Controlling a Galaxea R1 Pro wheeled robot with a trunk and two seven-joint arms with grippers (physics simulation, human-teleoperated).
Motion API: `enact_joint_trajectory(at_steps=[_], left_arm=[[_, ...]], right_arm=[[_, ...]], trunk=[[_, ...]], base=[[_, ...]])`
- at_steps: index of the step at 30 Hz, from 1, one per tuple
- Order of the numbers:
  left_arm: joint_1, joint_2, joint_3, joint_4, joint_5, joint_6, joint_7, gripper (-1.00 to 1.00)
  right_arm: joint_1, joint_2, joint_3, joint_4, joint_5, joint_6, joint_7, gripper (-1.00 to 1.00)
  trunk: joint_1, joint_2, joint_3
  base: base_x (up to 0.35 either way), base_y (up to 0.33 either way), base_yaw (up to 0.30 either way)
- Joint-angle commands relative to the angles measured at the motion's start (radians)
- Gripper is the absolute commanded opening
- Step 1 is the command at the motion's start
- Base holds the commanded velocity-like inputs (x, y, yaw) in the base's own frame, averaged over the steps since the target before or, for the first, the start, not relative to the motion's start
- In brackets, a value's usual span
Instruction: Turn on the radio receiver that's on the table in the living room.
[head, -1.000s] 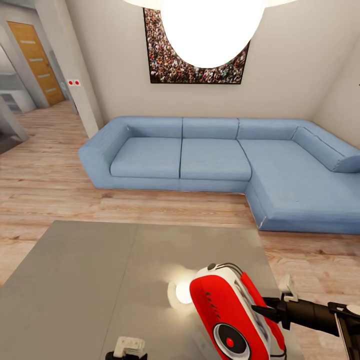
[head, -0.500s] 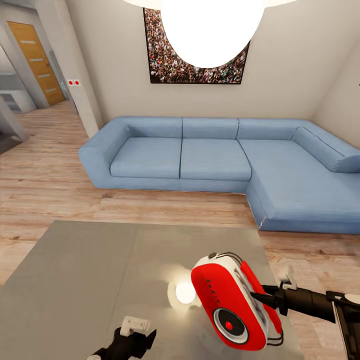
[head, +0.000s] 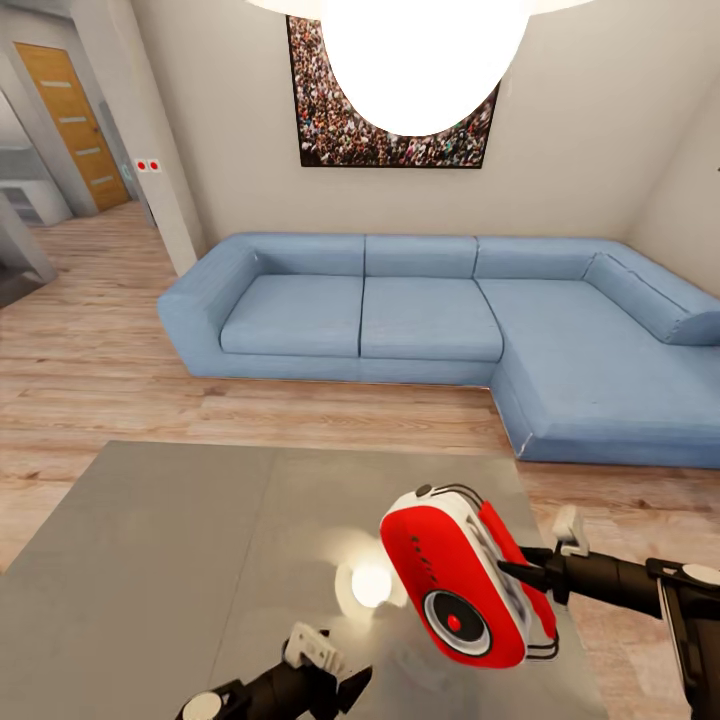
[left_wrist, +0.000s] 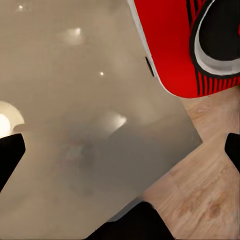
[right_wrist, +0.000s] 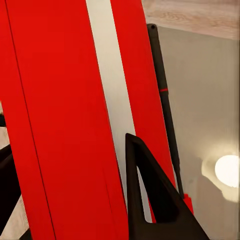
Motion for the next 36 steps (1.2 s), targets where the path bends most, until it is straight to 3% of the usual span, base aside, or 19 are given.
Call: enact_joint_trajectory(at_steps=[1, 2, 9, 14, 17, 23, 27, 36], left_arm=[[0.000, 0.000, -0.001, -0.005, 0.000, -0.001, -0.008, 1.00], [0.000, -0.001, -0.001, -0.007, 0.000, -0.002, -0.011, -1.00], [-0.003, -0.006, -0.005, -0.010, 0.001, -0.005, -0.074, -1.00], [-0.004, -0.016, -0.032, -0.012, 0.001, -0.011, -0.170, -1.00], [-0.005, -0.023, -0.046, -0.012, 0.001, -0.013, -0.194, -1.00], [-0.013, -0.038, -0.073, -0.012, 0.001, -0.016, -0.201, -1.00], [-0.045, -0.039, -0.092, -0.012, 0.001, -0.017, -0.201, -1.00], [-0.084, -0.040, -0.095, -0.011, 0.001, -0.018, -0.201, -1.00]], right_arm=[[-0.003, 0.000, 0.000, 0.000, -0.001, -0.001, 0.000, -1.00], [-0.004, 0.000, 0.000, 0.000, -0.001, -0.001, 0.000, -1.00], [-0.020, 0.003, 0.001, 0.000, 0.001, 0.001, 0.000, -1.00], [-0.022, 0.011, 0.006, -0.001, 0.001, 0.001, 0.002, -1.00], [-0.022, 0.023, 0.008, -0.003, 0.001, 0.001, 0.003, -1.00], [-0.022, 0.040, 0.078, -0.001, 0.000, 0.001, 0.002, -1.00], [-0.022, 0.081, 0.087, -0.001, 0.002, 0.000, 0.002, -1.00], [-0.022, 0.089, 0.089, -0.001, 0.004, -0.001, 0.002, -1.00]], trunk=[[0.000, 0.000, 0.000], [0.000, 0.000, 0.000], [0.000, 0.000, 0.000], [0.000, 0.000, 0.000], [0.000, 0.000, 0.000], [0.000, 0.000, 0.000], [0.000, 0.000, 0.000], [0.000, 0.000, 0.000]], base=[[0.000, 0.000, 0.000], [0.000, 0.000, 0.000], [0.000, 0.000, 0.000], [0.000, 0.000, 0.000], [0.000, 0.000, 0.000], [0.000, 0.000, 0.000], [0.000, 0.000, 0.000], [0.000, 0.000, 0.000]])
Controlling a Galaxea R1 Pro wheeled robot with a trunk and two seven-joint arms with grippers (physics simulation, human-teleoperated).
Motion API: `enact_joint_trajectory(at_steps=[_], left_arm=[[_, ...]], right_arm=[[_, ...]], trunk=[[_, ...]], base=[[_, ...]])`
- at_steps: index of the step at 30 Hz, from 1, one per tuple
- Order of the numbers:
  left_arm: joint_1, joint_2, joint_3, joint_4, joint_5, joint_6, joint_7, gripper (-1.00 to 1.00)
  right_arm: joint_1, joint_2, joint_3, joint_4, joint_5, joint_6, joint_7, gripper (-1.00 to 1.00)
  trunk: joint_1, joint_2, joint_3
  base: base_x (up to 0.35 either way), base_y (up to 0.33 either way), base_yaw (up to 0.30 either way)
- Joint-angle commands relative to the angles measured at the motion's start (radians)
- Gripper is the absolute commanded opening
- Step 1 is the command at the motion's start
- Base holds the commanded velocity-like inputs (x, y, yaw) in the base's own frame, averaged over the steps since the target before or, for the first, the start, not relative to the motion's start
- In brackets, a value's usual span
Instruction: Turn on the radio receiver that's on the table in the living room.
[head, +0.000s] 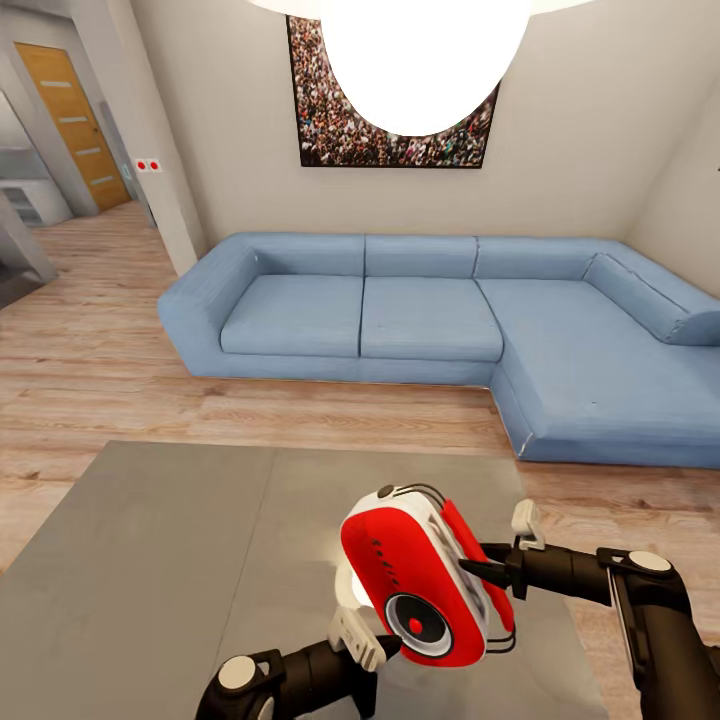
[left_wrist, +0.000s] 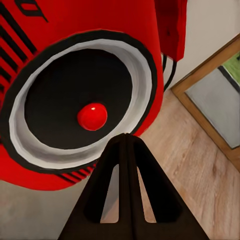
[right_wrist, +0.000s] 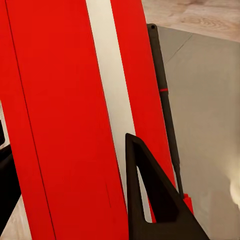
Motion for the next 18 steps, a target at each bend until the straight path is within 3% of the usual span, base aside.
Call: enact_joint_trajectory(at_steps=[1, 10, 18], left_arm=[[-0.002, 0.000, 0.000, 0.000, 0.000, -0.001, 0.000, -1.00], [-0.004, 0.000, 0.000, 0.002, 0.000, -0.003, 0.000, -1.00], [-0.018, 0.000, 0.000, 0.014, -0.001, -0.033, 0.000, -1.00]], right_arm=[[0.000, 0.000, 0.000, 0.000, -0.001, 0.000, 0.000, -1.00], [0.000, 0.003, 0.004, -0.001, -0.001, -0.004, 0.002, -1.00], [0.001, 0.026, 0.012, -0.006, 0.000, -0.007, 0.004, -1.00]], trunk=[[0.000, 0.000, 0.000], [0.000, 0.000, 0.000], [0.000, 0.000, 0.000]], base=[[0.000, 0.000, 0.000], [0.000, 0.000, 0.000], [0.000, 0.000, 0.000]])
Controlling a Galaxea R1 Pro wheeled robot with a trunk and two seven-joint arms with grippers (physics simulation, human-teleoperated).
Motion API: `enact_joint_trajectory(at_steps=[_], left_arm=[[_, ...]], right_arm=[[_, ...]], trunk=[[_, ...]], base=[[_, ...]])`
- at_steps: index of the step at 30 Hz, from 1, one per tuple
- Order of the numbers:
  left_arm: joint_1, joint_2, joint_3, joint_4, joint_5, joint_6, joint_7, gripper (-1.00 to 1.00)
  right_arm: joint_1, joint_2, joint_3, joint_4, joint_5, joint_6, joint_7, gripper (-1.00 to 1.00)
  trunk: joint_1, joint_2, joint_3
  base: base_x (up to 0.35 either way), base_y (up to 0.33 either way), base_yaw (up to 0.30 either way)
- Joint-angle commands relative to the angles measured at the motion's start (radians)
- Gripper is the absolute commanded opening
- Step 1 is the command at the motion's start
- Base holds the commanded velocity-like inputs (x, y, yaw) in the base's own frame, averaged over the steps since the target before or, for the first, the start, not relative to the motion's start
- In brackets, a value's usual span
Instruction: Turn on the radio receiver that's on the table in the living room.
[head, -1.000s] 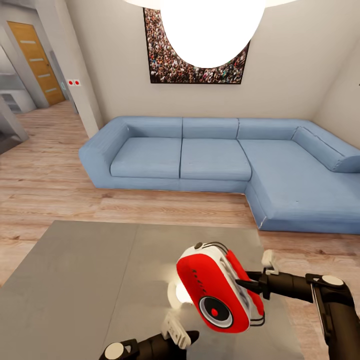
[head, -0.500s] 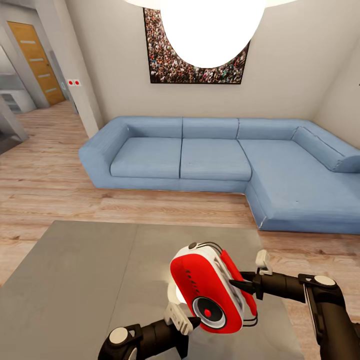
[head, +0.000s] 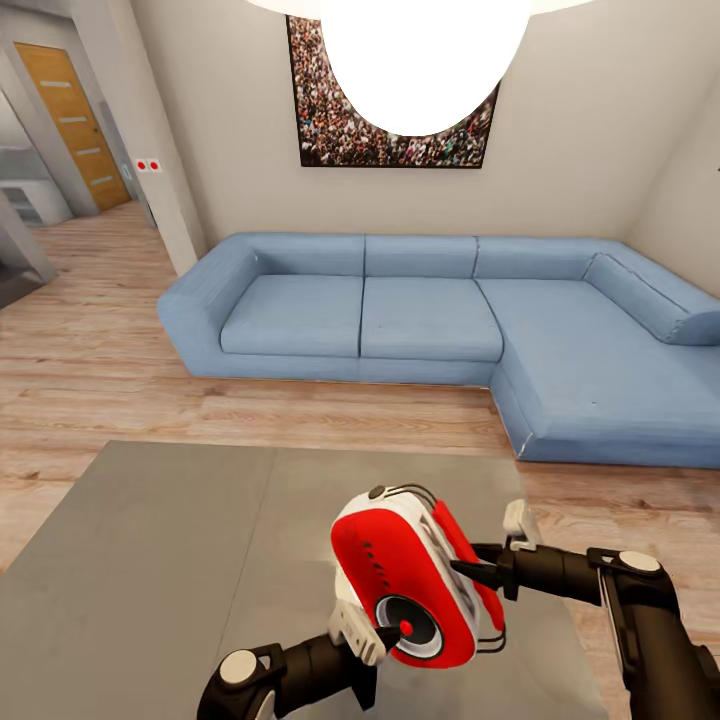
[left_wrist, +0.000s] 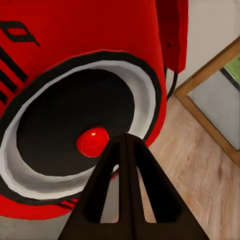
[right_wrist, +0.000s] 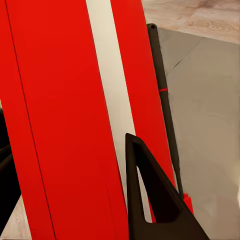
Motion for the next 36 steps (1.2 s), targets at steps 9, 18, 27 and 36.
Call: enact_joint_trajectory(at_steps=[9, 18, 27, 36], left_arm=[[-0.026, 0.000, 0.000, 0.073, -0.001, -0.052, 0.000, -1.00], [-0.041, 0.000, 0.001, 0.132, -0.001, -0.101, 0.000, -1.00], [-0.057, 0.000, 0.002, 0.227, 0.000, -0.157, 0.002, -1.00], [-0.059, 0.000, 0.002, 0.234, 0.000, -0.162, 0.002, -1.00]], right_arm=[[0.008, 0.007, 0.078, -0.030, -0.002, 0.003, 0.001, -1.00], [0.009, 0.007, 0.079, -0.041, -0.003, 0.006, 0.002, -1.00], [0.009, 0.007, 0.080, -0.046, -0.004, 0.007, 0.002, -1.00], [0.009, 0.007, 0.080, -0.045, -0.003, 0.008, 0.002, -1.00]], trunk=[[0.000, 0.000, 0.000], [0.000, 0.000, 0.000], [0.000, 0.000, 0.000], [0.000, 0.000, 0.000]], base=[[0.000, 0.000, 0.000], [0.000, 0.000, 0.000], [0.000, 0.000, 0.000], [0.000, 0.000, 0.000]])
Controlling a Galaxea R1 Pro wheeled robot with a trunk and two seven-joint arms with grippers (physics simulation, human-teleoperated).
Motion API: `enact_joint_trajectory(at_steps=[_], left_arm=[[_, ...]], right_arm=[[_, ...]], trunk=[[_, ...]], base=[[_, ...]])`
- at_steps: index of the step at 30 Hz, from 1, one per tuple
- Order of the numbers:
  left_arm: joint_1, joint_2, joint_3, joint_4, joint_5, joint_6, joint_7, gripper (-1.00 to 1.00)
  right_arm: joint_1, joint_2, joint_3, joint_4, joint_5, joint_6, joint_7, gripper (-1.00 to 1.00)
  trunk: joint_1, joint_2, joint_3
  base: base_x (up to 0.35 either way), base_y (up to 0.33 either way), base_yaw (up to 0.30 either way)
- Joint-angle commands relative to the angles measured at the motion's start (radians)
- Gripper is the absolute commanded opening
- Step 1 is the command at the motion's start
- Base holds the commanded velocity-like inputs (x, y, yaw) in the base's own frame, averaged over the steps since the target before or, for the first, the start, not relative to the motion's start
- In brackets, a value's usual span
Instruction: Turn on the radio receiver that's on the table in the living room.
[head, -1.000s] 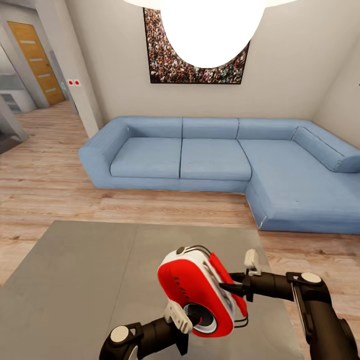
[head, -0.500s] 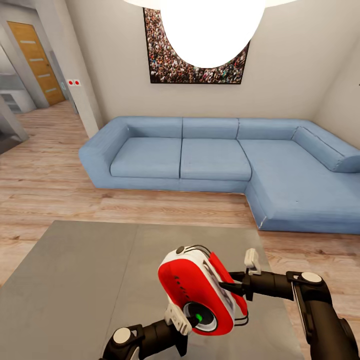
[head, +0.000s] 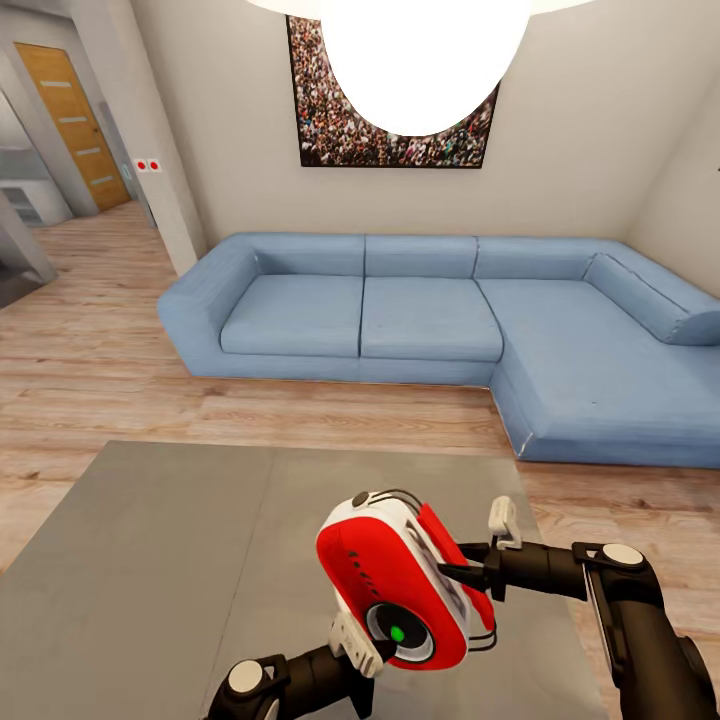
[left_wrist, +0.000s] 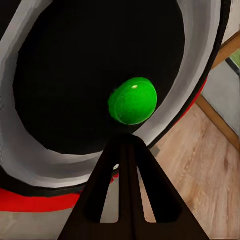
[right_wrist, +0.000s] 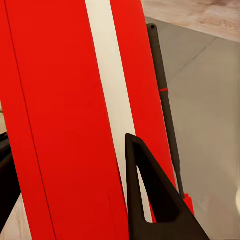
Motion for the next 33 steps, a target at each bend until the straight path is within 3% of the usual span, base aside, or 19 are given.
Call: enact_joint_trajectory(at_steps=[1, 9, 14, 21, 28, 33], left_arm=[[-0.001, 0.000, 0.001, -0.010, 0.010, -0.002, 0.002, -1.00], [0.000, 0.013, 0.002, -0.130, 0.010, 0.010, 0.003, -1.00], [0.001, 0.021, 0.004, -0.161, 0.011, 0.014, 0.003, -1.00], [0.005, 0.072, 0.007, -0.166, 0.012, 0.020, 0.003, -1.00], [0.020, 0.109, 0.008, -0.173, 0.012, 0.020, 0.002, -1.00], [0.029, 0.121, 0.008, -0.170, 0.012, 0.047, 0.001, -1.00]], right_arm=[[0.001, 0.000, 0.001, 0.000, -0.002, -0.001, 0.018, -1.00], [0.001, -0.002, -0.001, 0.001, 0.006, 0.001, 0.005, -1.00], [0.001, -0.011, -0.002, 0.001, 0.008, 0.026, -0.044, -1.00], [0.000, -0.013, -0.002, 0.001, 0.008, 0.035, -0.111, -1.00], [-0.006, -0.013, -0.005, 0.001, 0.007, 0.055, -0.135, -1.00], [-0.008, -0.015, -0.005, 0.001, 0.007, 0.056, -0.154, -1.00]], trunk=[[0.000, 0.000, 0.000], [0.000, 0.000, 0.000], [0.000, 0.000, 0.000], [0.000, 0.000, 0.000], [0.000, 0.000, 0.000], [0.000, 0.000, 0.000]], base=[[0.000, 0.000, 0.000], [0.000, 0.000, 0.000], [0.000, 0.000, 0.000], [0.000, 0.000, 0.000], [0.000, 0.000, 0.000], [0.000, 0.000, 0.000]])
